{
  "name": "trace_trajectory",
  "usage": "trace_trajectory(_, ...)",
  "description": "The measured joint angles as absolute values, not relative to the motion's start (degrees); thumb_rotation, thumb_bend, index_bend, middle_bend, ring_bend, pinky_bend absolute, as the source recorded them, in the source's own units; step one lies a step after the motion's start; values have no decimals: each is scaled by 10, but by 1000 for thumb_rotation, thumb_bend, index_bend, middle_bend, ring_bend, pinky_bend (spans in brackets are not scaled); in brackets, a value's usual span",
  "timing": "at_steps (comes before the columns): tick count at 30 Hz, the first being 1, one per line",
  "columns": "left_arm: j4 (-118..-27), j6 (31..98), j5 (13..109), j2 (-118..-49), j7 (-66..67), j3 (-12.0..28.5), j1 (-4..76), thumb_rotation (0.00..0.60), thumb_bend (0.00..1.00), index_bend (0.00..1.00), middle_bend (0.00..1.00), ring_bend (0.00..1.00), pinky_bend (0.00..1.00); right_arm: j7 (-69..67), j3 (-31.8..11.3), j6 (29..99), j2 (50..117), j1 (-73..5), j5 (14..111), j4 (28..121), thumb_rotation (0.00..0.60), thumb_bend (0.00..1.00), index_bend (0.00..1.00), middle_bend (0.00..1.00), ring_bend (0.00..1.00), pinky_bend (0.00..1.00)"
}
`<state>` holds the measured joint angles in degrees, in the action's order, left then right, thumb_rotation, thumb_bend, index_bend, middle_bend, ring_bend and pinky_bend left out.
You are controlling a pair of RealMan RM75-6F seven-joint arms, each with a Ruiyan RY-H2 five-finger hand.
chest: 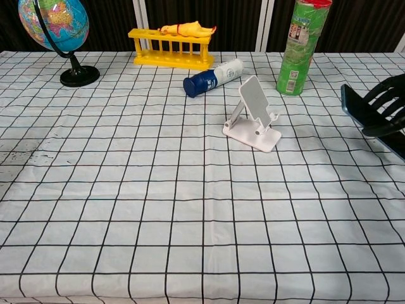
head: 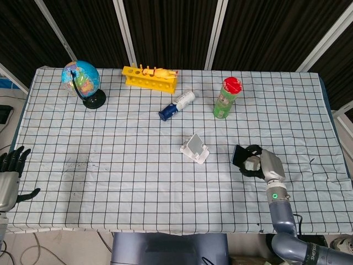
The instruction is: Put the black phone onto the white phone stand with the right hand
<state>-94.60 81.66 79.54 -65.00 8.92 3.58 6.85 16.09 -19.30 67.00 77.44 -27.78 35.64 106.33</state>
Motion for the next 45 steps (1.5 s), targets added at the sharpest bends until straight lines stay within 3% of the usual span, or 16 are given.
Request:
trace_trajectory(8,-946,816,795,-650,89,36,69,600,0,0,0,0,0,60,-237,661,781,-268,340,1088,600,400,649,732,584,217)
trace_trajectory(17,-946,815,796,-649,87,36,69,600,0,0,0,0,0,-19,-282,695,855,-277,345,1089,600,399,649,732,584,217)
trace_trajectory(29,-946,811,797,-646,78,35,70,600,0,0,0,0,0,-26,-308,754,946,-319,376,1054,600,399,648,732,584,215)
trace_trajectory(45,-953,795,790,-635,61,34,73,600,0,0,0,0,0,29,-331,777,1023,-376,343,1009,600,400,649,733,584,216)
